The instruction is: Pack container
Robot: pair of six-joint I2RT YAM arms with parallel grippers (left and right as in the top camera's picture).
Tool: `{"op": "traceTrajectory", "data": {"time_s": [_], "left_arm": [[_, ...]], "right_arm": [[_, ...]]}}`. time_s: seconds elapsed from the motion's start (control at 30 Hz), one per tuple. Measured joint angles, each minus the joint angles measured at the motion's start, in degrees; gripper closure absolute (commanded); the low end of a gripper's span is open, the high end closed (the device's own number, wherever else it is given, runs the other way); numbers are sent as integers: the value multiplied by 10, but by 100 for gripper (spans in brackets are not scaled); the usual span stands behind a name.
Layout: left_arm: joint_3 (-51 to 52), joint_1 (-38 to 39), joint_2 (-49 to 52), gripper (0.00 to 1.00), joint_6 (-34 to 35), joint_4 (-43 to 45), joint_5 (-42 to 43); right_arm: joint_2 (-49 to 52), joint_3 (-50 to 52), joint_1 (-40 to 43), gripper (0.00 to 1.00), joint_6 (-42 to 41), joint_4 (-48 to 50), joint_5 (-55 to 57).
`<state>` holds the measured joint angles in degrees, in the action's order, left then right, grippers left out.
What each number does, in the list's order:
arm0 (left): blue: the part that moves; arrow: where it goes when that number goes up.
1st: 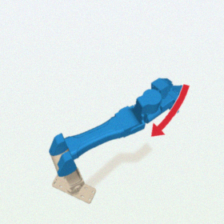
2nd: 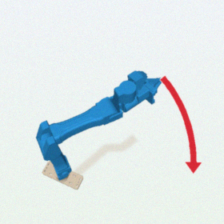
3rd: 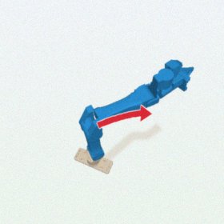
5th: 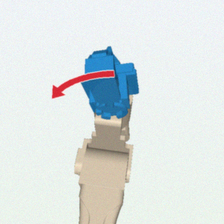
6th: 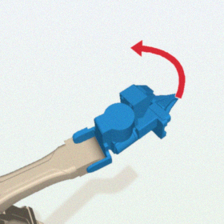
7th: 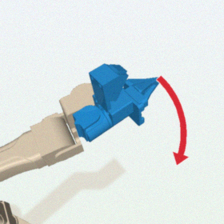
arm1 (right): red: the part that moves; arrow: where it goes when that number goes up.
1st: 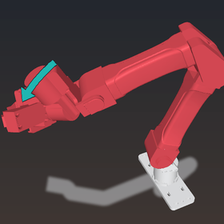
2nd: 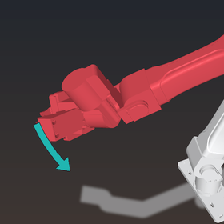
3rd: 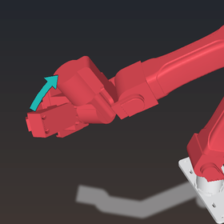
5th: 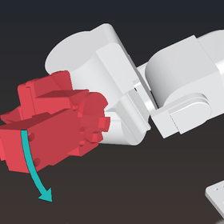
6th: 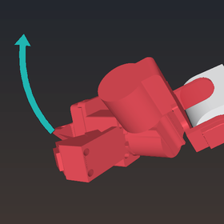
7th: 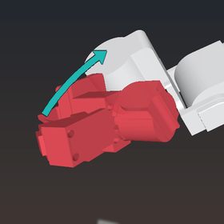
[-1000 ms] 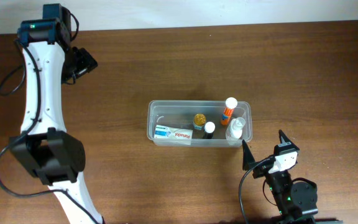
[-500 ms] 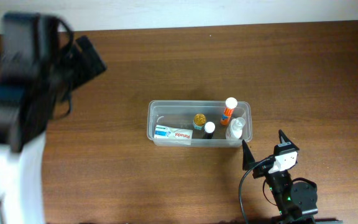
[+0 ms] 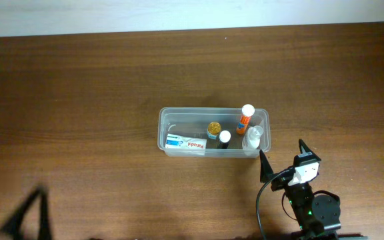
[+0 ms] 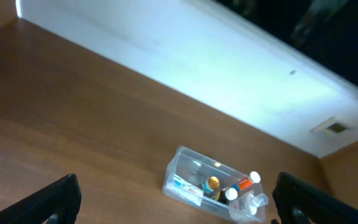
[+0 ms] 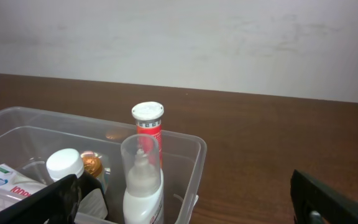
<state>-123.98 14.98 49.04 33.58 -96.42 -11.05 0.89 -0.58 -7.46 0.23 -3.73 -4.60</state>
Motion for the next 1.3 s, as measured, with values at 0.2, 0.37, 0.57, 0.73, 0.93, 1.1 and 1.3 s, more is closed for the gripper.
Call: {"op": "traceTrajectory", "data": {"time_s": [0.2,0.37,0.57,0.73,0.93,1.1,1.3], "left_arm": [[153,-8,-191,1,0,1,-12],[305,-24,-296,1,-2,32,-33],[497,-42,-375,1,-2,163,-43],[679,-68,-413,1,-2,334,-38],[861,-97,-421,1,-2,582,-1],[990,-105,-431,1,-2,778,45],[1095,-105,-470,1,-2,886,68]], "right_arm": [[0,0,0,2,0,0,0],[0,0,0,2,0,0,0],[0,0,0,1,0,0,0],[0,0,0,2,0,0,0],[0,0,0,2,0,0,0],[0,0,0,2,0,0,0],[0,0,0,2,0,0,0]]}}
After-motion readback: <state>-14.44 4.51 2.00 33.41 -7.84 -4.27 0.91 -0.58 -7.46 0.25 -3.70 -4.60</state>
